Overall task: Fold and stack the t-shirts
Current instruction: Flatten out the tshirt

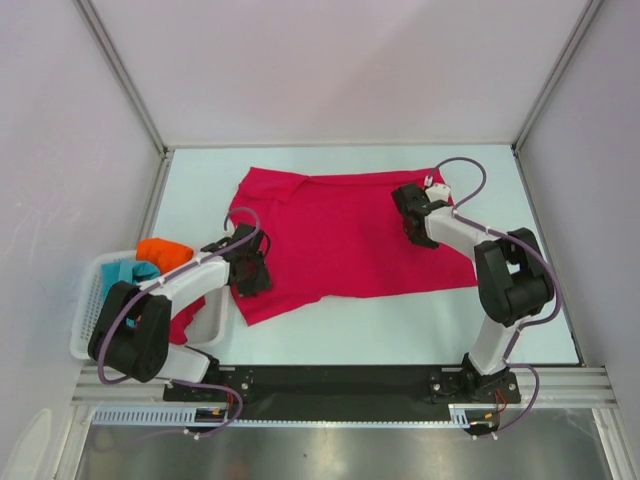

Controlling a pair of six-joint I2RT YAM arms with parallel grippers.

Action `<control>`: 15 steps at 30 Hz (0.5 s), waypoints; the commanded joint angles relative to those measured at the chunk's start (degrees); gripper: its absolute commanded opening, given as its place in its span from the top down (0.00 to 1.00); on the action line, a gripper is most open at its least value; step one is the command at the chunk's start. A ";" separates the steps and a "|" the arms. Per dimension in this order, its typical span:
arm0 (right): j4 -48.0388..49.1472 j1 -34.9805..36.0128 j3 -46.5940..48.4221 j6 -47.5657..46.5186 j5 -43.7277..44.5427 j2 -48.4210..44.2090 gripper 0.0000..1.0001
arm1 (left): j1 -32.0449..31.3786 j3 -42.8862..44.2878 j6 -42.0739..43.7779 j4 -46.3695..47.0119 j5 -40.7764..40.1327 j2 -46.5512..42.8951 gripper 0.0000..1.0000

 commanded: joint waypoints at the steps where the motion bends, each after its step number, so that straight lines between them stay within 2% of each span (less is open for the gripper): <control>1: -0.22 -1.43 -0.99 1.07 0.31 -3.75 0.74 | -0.57 -2.72 -2.77 2.86 -0.43 1.66 0.54; 6: -0.40 -2.13 -1.87 1.16 0.13 -4.98 0.74 | -0.74 -5.10 -4.61 4.52 1.77 1.84 0.54; 9: -0.05 -2.31 -1.44 1.07 0.13 -5.25 0.74 | -1.71 -4.93 -4.88 3.48 -0.07 0.35 0.55; 15: -0.58 -1.26 0.15 1.07 0.04 -3.75 0.75 | -4.43 4.73 0.48 -1.80 -5.44 -1.75 0.55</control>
